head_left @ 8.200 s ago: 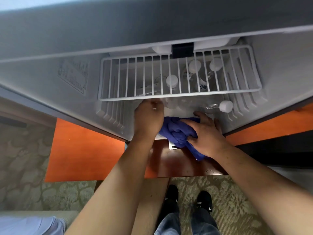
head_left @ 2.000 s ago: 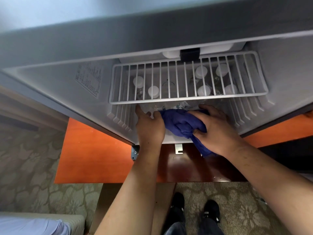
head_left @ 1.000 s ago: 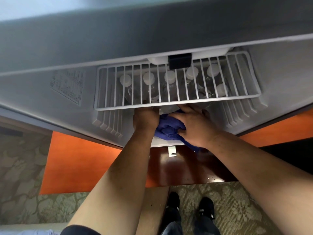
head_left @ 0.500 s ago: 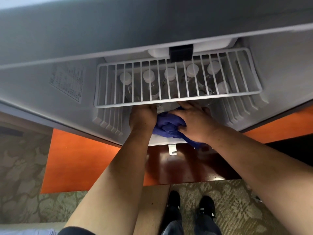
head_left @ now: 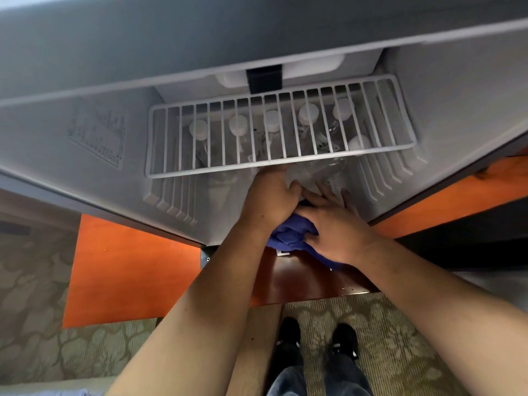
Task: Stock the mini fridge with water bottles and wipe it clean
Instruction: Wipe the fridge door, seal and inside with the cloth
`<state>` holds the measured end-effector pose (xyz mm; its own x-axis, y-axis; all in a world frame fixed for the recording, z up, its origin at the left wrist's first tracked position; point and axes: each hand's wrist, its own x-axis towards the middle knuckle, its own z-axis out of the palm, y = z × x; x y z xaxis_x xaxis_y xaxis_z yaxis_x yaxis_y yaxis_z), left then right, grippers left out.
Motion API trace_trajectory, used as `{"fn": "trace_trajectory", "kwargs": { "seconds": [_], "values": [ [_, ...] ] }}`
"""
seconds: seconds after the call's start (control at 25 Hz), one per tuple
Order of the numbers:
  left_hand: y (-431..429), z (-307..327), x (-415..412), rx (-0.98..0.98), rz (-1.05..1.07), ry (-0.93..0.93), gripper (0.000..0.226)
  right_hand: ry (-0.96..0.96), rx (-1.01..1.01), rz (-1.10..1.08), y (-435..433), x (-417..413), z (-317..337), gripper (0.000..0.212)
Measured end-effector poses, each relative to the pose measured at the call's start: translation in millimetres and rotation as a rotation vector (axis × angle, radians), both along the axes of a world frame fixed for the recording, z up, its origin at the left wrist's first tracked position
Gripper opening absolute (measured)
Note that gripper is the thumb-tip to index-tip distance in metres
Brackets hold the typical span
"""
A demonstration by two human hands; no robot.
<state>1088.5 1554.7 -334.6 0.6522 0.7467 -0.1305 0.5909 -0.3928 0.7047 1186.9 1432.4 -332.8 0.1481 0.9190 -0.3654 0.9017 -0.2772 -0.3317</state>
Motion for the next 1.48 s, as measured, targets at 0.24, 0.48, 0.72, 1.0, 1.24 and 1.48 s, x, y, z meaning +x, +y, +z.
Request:
{"fn": "trace_trajectory", "kwargs": {
  "seconds": [0.24, 0.48, 0.72, 1.0, 1.24, 1.48],
  "values": [
    [-18, 1, 43, -0.024, -0.130, -0.020, 0.053, -0.032, -0.020, -0.024, -19, -1, 1, 0.063],
    [-32, -20, 30, 0.005, 0.058, 0.025, 0.069, 0.026, -0.018, -0.066, -47, -18, -6, 0.065],
    [-29, -20, -22, -0.060, 0.314, 0.038, 0.057, 0.102, 0.003, -0.162, -74, -32, -6, 0.065],
    [-16, -30, 12, -0.214, 0.269, -0.060, 0.068, 0.176, 0.155, -0.419, -92, -31, -14, 0.064],
    [-34, -33, -9, -0.314, 0.409, 0.035, 0.061, 0.194, 0.147, -0.481, -117, -38, -12, 0.061],
    [-103, -8, 20, -0.263, 0.016, 0.108, 0.015, 0.170, 0.049, -0.501, -132, -57, -16, 0.050]
  ]
}}
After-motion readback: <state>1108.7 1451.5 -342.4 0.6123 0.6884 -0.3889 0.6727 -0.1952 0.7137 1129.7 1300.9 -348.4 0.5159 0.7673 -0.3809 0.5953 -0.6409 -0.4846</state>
